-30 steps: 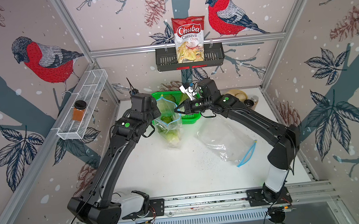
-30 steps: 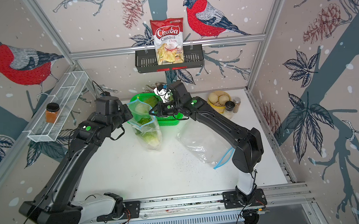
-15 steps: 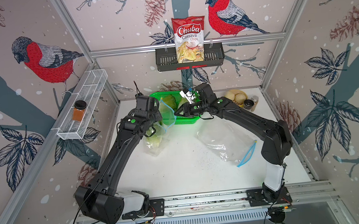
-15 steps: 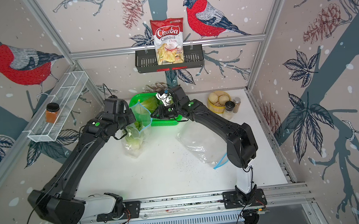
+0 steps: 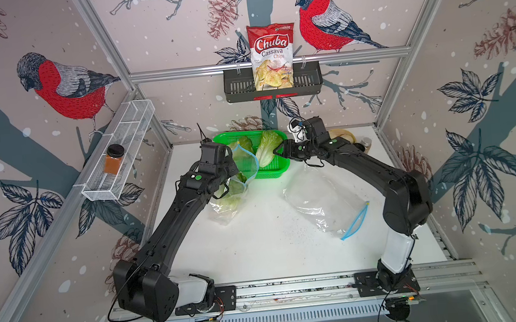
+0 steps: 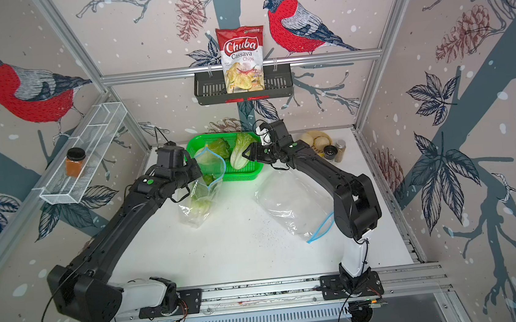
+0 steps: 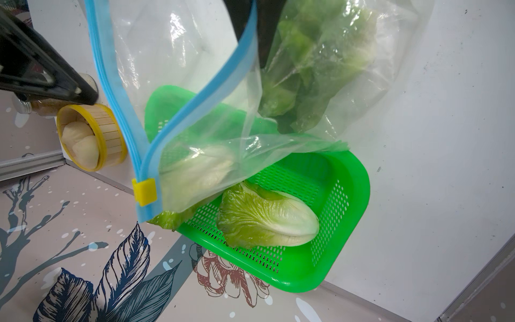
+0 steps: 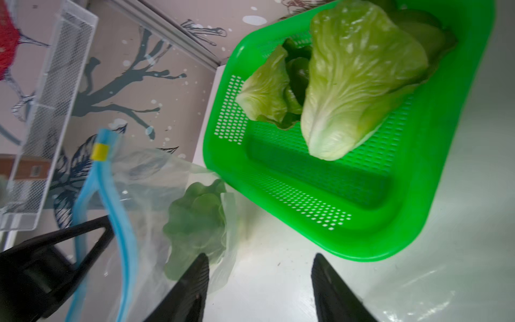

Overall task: Put the chinese cabbages into a zipper bag and zip it
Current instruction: Move the basket to the center of the board.

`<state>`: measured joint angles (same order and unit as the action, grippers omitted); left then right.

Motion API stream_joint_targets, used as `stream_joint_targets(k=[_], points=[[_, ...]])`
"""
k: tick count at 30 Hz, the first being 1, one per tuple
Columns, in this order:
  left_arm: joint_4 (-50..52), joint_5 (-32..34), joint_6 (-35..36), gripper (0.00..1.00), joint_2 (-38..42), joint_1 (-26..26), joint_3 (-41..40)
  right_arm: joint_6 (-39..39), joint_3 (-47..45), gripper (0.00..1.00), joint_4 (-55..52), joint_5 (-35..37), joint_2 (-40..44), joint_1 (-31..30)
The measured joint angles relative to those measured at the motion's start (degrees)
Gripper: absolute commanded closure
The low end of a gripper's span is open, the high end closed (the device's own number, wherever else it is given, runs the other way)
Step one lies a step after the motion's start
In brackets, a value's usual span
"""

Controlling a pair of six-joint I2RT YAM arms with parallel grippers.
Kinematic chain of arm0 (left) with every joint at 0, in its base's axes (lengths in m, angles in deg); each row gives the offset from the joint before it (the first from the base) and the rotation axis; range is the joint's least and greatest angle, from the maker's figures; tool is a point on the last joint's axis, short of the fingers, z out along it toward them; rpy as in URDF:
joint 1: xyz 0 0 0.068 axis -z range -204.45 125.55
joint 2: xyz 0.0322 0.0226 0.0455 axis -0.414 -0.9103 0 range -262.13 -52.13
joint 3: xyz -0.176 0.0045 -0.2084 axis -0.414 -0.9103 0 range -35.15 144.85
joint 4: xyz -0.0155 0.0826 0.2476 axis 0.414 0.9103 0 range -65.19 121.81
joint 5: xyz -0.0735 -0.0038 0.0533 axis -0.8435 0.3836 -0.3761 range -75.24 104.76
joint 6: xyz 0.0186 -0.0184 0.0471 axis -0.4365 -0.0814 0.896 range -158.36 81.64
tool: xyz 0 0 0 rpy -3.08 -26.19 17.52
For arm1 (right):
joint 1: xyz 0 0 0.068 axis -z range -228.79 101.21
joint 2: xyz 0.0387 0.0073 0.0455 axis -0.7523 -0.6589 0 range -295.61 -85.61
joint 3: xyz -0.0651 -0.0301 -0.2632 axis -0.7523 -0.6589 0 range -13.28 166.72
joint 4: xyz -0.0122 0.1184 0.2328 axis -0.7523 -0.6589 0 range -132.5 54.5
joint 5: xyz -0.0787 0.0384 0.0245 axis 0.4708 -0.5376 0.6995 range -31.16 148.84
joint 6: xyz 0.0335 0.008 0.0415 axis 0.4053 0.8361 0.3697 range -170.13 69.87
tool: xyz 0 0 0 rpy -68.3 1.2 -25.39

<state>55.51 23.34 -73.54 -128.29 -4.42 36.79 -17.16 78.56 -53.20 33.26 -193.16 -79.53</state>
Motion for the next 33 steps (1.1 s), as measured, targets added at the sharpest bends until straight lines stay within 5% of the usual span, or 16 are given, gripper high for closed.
stream_joint_targets(k=[19, 33], points=[[-1.7, -3.48, -0.85, 1.0, -1.99, 0.0, -1.42, -4.42, 14.4, 0.31, -13.57, 21.05, -17.25, 0.63], [-1.2, -7.28, -0.31, 1.0, -2.97, 0.52, -1.29, -6.99, 5.53, 0.32, -15.82, 24.87, -11.41, 4.7]])
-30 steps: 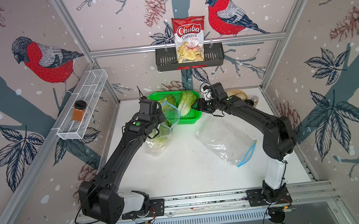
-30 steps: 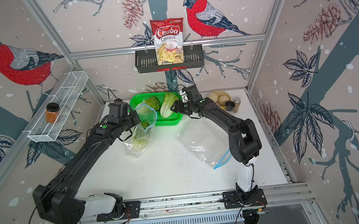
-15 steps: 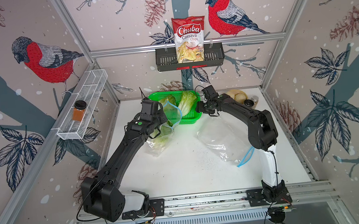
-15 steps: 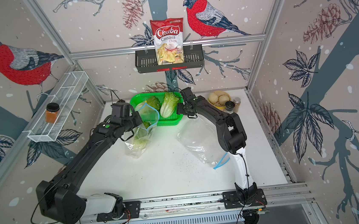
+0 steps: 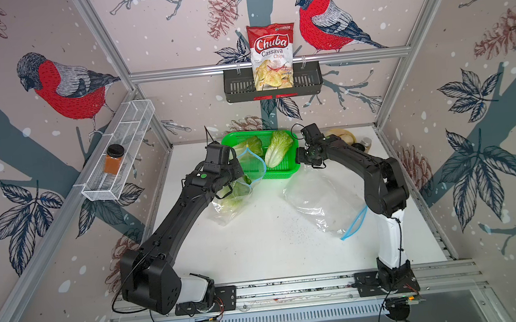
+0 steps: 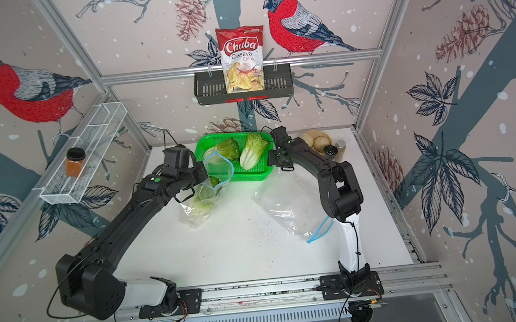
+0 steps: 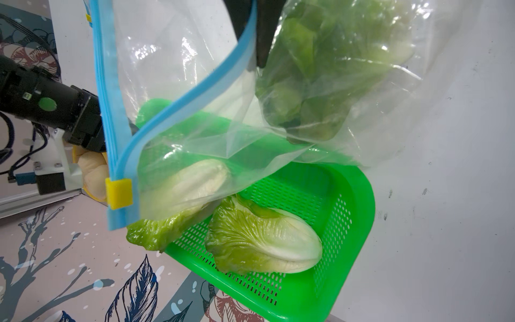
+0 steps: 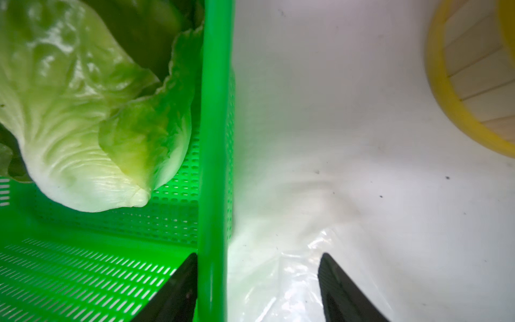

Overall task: Put the chinese cabbages into a zipper bag and zip it
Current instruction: Move the basket to the center of the board, then pick up the Chinese cabbage from the basket.

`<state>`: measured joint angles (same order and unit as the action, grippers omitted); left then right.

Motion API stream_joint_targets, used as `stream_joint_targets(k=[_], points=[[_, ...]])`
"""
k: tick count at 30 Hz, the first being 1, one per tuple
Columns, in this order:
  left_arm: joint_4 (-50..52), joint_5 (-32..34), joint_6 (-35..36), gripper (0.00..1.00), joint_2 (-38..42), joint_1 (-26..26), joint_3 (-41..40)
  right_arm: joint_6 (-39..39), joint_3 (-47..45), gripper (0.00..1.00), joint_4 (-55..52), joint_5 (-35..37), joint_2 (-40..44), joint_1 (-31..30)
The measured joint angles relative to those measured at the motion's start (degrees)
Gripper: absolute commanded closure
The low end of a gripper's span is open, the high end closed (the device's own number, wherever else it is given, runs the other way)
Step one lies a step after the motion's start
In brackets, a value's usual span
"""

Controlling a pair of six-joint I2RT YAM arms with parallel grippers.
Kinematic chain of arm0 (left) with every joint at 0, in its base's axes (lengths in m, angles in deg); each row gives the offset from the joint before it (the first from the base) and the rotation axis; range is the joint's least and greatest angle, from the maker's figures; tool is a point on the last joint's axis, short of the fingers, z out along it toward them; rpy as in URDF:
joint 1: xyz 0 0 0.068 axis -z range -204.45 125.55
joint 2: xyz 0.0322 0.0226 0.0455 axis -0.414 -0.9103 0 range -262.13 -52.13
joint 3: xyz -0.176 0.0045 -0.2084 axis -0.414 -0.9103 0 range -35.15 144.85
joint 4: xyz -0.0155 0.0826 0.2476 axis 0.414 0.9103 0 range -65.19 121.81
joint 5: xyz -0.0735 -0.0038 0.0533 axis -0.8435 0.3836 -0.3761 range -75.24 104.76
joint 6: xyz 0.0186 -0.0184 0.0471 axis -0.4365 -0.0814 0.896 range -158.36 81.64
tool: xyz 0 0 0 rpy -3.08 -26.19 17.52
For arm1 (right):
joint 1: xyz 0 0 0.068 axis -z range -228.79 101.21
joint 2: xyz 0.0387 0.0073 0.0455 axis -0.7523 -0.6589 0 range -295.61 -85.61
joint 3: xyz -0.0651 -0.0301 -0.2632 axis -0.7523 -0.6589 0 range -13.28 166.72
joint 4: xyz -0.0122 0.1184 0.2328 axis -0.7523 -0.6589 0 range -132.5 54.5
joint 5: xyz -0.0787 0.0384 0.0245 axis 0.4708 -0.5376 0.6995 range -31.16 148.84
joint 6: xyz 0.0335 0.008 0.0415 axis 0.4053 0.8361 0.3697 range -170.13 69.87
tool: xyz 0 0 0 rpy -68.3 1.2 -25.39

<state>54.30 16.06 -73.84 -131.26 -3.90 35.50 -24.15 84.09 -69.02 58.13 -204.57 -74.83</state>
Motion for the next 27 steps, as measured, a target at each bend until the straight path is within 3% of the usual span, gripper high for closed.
stream_joint_targets(k=[5, 11, 27], points=[[0.33, -0.11, 0.04, 1.0, -0.04, 0.44, 0.0, -0.31, -2.93, 0.31, -1.6, 0.33, 4.26, -0.07], [0.42, -1.05, 0.59, 1.0, -1.57, 0.61, 1.16, -0.76, 3.15, 0.3, 0.63, -1.68, 4.39, 1.38], [0.42, -1.01, 0.98, 1.0, -3.17, 2.99, 1.6, -4.44, 16.2, 0.27, 13.33, -14.99, -8.52, 4.79]])
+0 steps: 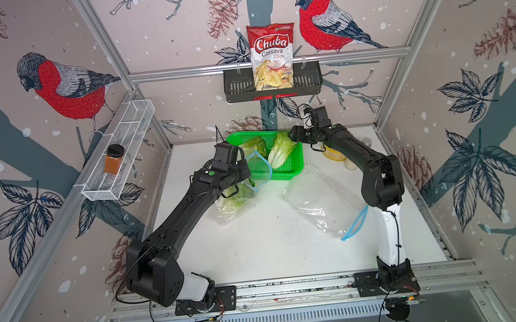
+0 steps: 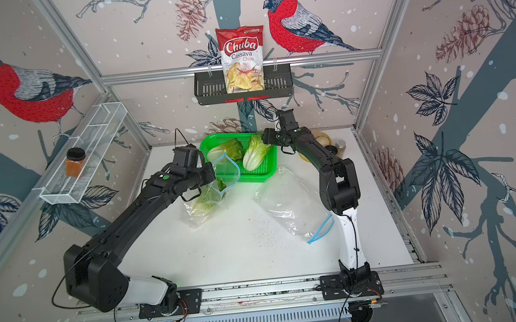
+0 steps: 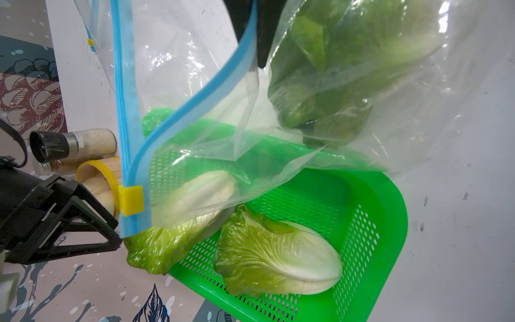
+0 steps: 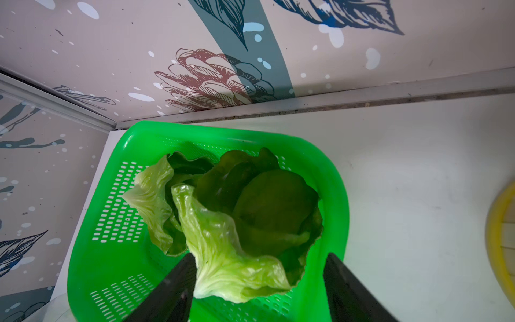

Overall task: Put the chinese cabbages into a zipper bag and zip it
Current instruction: Pick up the Chinese cabbage from the basket.

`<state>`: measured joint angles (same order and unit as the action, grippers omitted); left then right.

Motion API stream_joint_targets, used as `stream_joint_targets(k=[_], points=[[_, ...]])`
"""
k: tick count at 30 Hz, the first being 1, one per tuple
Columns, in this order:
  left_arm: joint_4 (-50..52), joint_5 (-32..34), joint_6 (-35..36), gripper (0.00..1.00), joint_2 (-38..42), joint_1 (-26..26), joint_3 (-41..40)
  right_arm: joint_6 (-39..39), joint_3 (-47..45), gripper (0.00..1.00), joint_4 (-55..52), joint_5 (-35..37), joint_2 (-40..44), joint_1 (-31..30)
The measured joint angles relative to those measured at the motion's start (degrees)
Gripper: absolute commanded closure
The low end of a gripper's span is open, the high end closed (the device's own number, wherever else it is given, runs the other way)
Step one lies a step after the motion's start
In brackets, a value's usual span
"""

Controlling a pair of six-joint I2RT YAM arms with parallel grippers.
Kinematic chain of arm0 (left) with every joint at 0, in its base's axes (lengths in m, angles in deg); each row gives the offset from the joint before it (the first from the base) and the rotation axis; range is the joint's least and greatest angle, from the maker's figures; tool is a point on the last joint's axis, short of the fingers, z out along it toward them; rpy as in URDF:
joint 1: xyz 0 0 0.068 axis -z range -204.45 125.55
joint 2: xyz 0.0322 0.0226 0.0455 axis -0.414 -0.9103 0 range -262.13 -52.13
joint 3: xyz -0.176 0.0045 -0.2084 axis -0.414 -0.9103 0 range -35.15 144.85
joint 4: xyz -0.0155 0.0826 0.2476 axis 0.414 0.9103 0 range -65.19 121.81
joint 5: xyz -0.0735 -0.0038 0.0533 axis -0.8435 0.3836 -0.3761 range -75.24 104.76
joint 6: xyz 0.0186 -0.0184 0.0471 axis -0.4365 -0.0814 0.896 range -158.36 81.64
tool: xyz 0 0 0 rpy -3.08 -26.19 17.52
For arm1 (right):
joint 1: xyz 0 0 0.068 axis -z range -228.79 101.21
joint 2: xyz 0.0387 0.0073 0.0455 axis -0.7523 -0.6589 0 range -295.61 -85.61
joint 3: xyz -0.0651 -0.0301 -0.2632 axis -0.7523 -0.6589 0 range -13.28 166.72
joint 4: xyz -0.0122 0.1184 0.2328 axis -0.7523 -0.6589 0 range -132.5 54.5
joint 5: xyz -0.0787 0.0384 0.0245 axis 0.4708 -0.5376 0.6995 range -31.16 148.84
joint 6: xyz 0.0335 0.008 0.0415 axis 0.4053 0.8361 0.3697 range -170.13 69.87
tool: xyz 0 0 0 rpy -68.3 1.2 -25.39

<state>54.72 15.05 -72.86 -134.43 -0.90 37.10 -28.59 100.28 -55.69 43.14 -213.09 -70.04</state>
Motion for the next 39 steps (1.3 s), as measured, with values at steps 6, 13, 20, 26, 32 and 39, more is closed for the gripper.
stream_joint_targets(k=[6, 13, 20, 26, 32, 39], points=[[0.0, 0.39, 0.0, 1.0, 0.0, 0.2, -0.02, -0.39, 3.32, 0.27, 2.1, -4.74, -4.26, -0.04], [-0.09, 1.11, -0.02, 1.0, -0.02, 0.2, -0.39, -1.25, 1.03, 0.3, 3.76, -9.14, -3.08, -1.66], [-0.39, 1.22, -0.17, 1.0, 0.44, 0.2, -2.1, -3.65, -9.46, 0.34, 4.02, -12.66, 5.29, -3.98], [-0.55, 1.22, -0.59, 1.0, 0.74, 0.2, -2.62, -3.52, -14.8, 0.32, 3.52, -12.55, 8.46, -5.01], [-0.57, 1.22, -0.61, 1.0, 0.79, 0.24, -2.64, -2.47, -13.7, 0.3, 1.62, -9.25, 7.89, -3.02], [-0.87, 1.2, -0.57, 1.0, 0.79, 0.24, -2.82, -2.08, -12.39, 0.29, -0.07, -8.5, 5.03, -3.63]])
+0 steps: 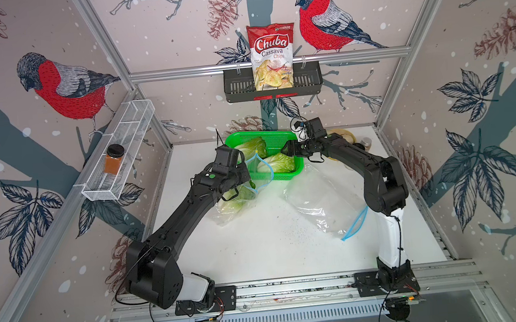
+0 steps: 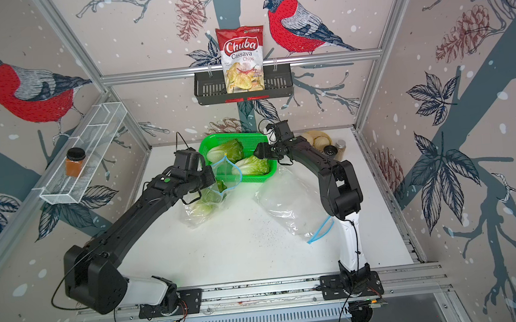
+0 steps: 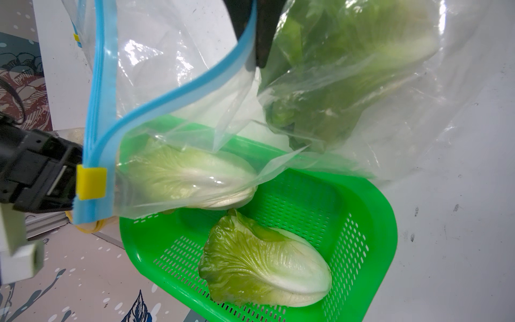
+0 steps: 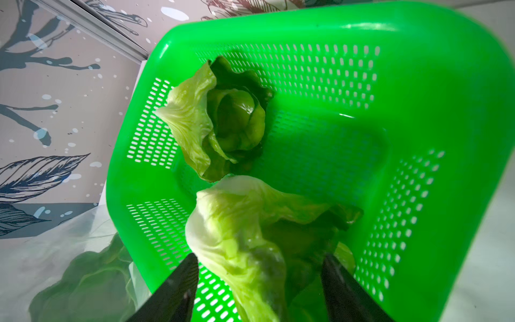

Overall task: Put the chinese cabbages into a zipper bag and zip it
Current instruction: Pick up the Chinese cabbage from the basket.

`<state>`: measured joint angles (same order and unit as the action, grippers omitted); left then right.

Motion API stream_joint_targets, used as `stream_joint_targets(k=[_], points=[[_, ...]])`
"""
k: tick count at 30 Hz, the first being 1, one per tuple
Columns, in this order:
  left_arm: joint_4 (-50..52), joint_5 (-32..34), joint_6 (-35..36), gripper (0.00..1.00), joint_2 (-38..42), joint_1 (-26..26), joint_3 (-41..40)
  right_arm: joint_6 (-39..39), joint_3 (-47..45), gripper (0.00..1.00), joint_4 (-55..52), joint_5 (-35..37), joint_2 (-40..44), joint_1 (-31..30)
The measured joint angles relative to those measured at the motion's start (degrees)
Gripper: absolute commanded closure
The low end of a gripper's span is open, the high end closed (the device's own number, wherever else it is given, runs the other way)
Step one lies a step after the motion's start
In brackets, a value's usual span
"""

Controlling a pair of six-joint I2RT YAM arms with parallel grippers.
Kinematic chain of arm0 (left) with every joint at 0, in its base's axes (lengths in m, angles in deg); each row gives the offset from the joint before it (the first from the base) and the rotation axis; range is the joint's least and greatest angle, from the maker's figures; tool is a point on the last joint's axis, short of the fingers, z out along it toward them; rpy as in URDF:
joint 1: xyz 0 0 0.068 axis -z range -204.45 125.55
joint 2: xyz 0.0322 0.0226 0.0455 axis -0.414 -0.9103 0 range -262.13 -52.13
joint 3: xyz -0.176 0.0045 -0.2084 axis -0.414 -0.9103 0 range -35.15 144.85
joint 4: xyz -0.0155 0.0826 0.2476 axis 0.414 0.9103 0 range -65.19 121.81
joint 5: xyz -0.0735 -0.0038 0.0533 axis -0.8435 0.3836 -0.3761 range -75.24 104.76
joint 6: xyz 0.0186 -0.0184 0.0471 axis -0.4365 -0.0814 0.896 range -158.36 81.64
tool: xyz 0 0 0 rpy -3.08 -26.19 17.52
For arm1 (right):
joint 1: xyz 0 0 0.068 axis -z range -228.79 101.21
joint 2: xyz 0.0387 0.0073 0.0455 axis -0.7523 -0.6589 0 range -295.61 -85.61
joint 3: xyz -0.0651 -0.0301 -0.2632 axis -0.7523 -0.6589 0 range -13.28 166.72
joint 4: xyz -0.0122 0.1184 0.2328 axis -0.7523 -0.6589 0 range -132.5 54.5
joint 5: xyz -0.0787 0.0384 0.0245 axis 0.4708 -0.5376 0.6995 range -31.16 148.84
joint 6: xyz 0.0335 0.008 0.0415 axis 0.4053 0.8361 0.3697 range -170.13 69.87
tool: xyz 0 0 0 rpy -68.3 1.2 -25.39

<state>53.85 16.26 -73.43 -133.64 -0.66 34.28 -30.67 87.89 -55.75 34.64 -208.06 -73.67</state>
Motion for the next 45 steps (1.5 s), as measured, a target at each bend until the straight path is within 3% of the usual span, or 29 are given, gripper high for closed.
stream_joint_targets(k=[14, 19, 24, 28, 35, 45], points=[[0.0, -0.04, 0.57, 1.0, -0.35, 0.0, 0.02, 1.75, 3.54, 0.32, -1.31, -2.43, -6.12, -2.08], [0.0, -0.02, 0.59, 1.0, -0.35, 0.0, 0.04, 2.1, 6.84, 0.44, -2.08, -5.35, -7.69, -2.75], [0.02, 0.04, 0.59, 1.0, -0.35, 0.0, 0.04, 3.26, 4.79, 0.73, -0.52, -9.62, -6.23, -3.82], [0.02, 0.24, 0.61, 1.0, -0.04, 0.0, 0.02, 4.98, 3.06, 0.82, 1.4, -10.29, -3.74, -3.63], [0.28, 1.51, 1.09, 1.0, 0.59, 0.0, 0.0, 6.4, 1.09, 0.9, 4.85, -9.81, 1.77, -2.6], [0.35, 1.55, 1.97, 1.0, 0.61, 0.46, -0.04, 4.96, -3.8, 0.91, 5.22, -4.94, 12.66, -1.4]])
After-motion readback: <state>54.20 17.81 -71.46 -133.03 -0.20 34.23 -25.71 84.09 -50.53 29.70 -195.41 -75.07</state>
